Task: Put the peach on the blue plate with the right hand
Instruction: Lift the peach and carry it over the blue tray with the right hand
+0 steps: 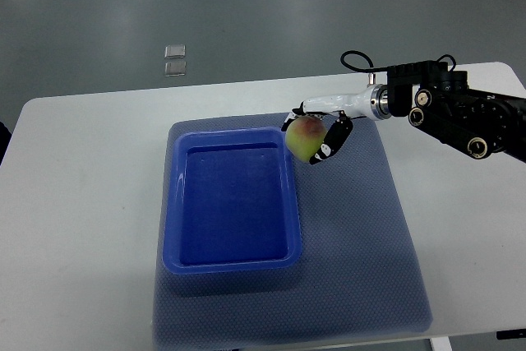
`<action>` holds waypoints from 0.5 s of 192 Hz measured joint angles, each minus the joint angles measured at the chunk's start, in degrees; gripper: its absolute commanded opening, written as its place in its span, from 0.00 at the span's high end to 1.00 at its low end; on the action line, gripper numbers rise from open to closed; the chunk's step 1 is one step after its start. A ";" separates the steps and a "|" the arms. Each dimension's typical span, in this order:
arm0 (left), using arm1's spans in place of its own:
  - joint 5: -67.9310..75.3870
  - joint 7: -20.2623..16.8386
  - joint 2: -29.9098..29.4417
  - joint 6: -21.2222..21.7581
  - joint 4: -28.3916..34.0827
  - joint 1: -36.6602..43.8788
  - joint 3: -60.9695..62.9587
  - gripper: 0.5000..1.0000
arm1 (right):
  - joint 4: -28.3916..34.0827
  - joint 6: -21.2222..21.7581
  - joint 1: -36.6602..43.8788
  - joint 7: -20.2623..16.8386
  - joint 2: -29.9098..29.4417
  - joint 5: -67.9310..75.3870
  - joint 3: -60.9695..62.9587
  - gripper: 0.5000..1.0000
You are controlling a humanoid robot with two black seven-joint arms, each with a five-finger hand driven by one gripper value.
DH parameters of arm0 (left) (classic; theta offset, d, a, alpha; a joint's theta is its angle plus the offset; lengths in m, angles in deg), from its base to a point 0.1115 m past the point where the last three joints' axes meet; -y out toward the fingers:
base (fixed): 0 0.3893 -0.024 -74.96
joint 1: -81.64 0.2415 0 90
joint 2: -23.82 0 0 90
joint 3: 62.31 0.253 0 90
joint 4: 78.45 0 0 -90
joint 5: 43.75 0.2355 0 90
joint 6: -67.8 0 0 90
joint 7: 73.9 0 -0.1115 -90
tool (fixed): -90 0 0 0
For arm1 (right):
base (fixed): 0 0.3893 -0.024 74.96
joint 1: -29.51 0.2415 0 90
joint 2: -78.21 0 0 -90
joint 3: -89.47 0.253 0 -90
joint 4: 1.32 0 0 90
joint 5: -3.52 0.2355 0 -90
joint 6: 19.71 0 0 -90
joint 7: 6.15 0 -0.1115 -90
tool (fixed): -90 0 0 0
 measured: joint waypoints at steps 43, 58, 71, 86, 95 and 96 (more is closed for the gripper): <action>-0.01 0.01 0.00 -0.08 0.00 0.04 0.00 0.00 | 0.14 0.22 1.83 1.28 -5.47 0.39 0.21 0.63; 0.00 0.00 0.00 -0.08 0.00 0.02 0.04 0.00 | 0.15 0.12 1.52 1.32 -9.01 0.40 0.04 0.60; 0.00 0.00 0.00 -0.08 0.00 0.02 0.06 0.00 | 0.10 0.02 0.92 1.29 -11.77 0.15 -0.30 0.58; 0.00 0.00 0.00 -0.08 0.00 0.01 0.03 0.00 | -0.15 -0.02 0.25 1.17 -14.20 -0.20 -0.52 0.49; 0.01 0.00 0.00 -0.08 0.00 0.00 0.01 0.00 | -0.30 -0.06 0.03 1.03 -15.17 -0.38 -0.61 0.48; 0.01 0.00 0.00 -0.08 0.00 0.00 0.01 0.00 | -0.31 -0.06 0.00 1.02 -15.27 -0.40 -0.63 0.48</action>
